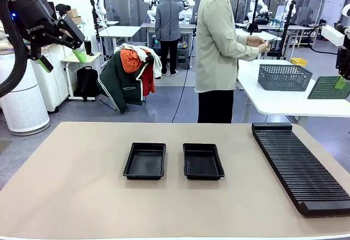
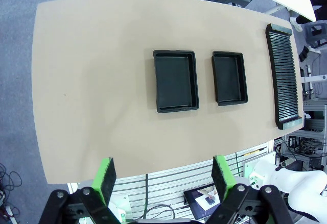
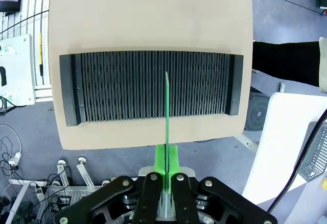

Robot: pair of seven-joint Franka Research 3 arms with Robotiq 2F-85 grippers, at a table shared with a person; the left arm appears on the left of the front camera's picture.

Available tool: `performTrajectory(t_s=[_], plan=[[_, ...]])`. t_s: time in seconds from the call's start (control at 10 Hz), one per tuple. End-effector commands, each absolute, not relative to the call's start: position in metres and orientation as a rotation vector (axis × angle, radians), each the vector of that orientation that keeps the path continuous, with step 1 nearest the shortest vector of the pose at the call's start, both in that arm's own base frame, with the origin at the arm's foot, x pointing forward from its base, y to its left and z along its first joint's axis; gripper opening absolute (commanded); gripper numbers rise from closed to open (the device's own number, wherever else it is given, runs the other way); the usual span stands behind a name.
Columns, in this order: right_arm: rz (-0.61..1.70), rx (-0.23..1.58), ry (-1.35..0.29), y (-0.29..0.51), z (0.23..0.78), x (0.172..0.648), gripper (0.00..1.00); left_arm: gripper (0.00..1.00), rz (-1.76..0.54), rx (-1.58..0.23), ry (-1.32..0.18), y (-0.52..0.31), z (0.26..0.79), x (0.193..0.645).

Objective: Inspect and transfer BCBs to ESD trays.
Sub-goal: Pick up the Blank PCB from the PCB Rack and place it in the left ESD tray.

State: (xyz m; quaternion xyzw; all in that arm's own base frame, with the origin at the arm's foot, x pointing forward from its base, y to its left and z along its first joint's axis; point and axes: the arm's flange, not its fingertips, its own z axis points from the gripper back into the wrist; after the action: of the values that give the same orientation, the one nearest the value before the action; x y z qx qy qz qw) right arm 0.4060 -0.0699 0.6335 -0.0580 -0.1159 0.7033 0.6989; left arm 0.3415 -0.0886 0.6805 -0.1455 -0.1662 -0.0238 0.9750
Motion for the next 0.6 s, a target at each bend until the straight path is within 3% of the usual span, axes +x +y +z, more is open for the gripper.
performTrajectory(t_s=[0.0,0.1,0.5], plan=[[1.56,-0.139,-0.248,-0.07,0.634,0.405,0.0,1.0,-0.048,-0.301,-0.336,-0.089,0.679,0.34],[1.567,-0.129,-0.258,-0.07,0.633,0.406,0.02,1.0,-0.048,-0.301,-0.336,-0.089,0.679,0.34],[1.112,0.224,-0.284,-0.04,0.618,0.432,0.02,1.0,-0.048,-0.301,-0.336,-0.089,0.679,0.34]])
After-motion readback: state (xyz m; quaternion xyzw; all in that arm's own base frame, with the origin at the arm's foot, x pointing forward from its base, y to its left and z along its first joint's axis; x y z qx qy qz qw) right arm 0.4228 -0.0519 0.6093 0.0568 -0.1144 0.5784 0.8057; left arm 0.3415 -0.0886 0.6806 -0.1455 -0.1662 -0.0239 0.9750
